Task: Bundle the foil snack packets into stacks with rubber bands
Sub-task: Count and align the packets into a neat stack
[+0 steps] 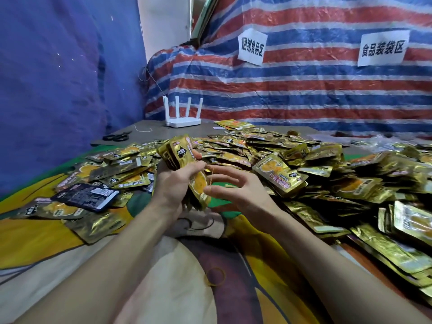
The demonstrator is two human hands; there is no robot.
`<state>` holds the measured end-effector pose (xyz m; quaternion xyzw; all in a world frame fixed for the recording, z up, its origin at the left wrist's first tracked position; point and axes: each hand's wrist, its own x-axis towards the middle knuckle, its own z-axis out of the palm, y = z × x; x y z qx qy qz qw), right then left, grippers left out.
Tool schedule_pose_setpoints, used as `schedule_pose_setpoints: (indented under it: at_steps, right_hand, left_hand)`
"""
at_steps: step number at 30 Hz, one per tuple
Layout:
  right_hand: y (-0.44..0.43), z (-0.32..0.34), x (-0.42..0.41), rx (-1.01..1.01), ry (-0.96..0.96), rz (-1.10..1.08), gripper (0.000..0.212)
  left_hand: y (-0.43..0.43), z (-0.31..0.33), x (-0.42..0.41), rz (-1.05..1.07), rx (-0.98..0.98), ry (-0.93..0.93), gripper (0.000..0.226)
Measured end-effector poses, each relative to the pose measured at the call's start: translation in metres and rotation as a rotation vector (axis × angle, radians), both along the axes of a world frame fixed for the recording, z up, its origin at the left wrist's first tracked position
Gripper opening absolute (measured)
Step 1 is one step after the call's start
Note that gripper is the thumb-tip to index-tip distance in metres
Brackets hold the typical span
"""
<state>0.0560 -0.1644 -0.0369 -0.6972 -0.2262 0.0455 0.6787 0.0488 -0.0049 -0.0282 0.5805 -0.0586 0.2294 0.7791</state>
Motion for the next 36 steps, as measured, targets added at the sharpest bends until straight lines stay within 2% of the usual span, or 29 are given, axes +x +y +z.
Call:
schedule_pose_setpoints:
  at_steps: [3,9,16,19,22,27,31,36]
  right_hand:
    - [0.008,-0.001,-0.002,0.029,0.033,0.052,0.053]
    - [0.014,0.000,-0.005,0.073,0.041,-0.018,0.067]
    - [0.036,-0.014,-0.011,0.246,0.109,0.053,0.084]
    - [0.045,-0.017,-0.012,0.310,0.125,0.039,0.084]
    - [0.042,-0.016,-0.012,0.244,0.069,-0.035,0.077]
    - [0.025,-0.004,-0.007,0.135,0.021,-0.131,0.075]
    - [0.012,0.005,-0.006,0.028,-0.124,-0.187,0.066]
    - [0.009,0.010,-0.008,-0.049,-0.184,-0.232,0.054]
  left_hand:
    - [-0.002,0.001,-0.003,-0.092,-0.059,0.002,0.013]
    - [-0.009,0.006,-0.011,-0.299,-0.151,0.077,0.014]
    - [-0.011,0.011,-0.009,-0.099,-0.240,0.031,0.010]
    - [-0.008,0.010,-0.008,-0.094,-0.301,0.106,0.010]
    - [-0.006,0.006,-0.007,-0.181,-0.297,0.205,0.017]
    - [-0.009,0.000,-0.011,-0.380,-0.231,0.225,0.017]
    - [-0.015,-0.003,-0.011,-0.334,-0.163,0.273,0.020]
    - [-0.016,-0.002,-0.008,-0.414,-0.298,0.278,0.021]
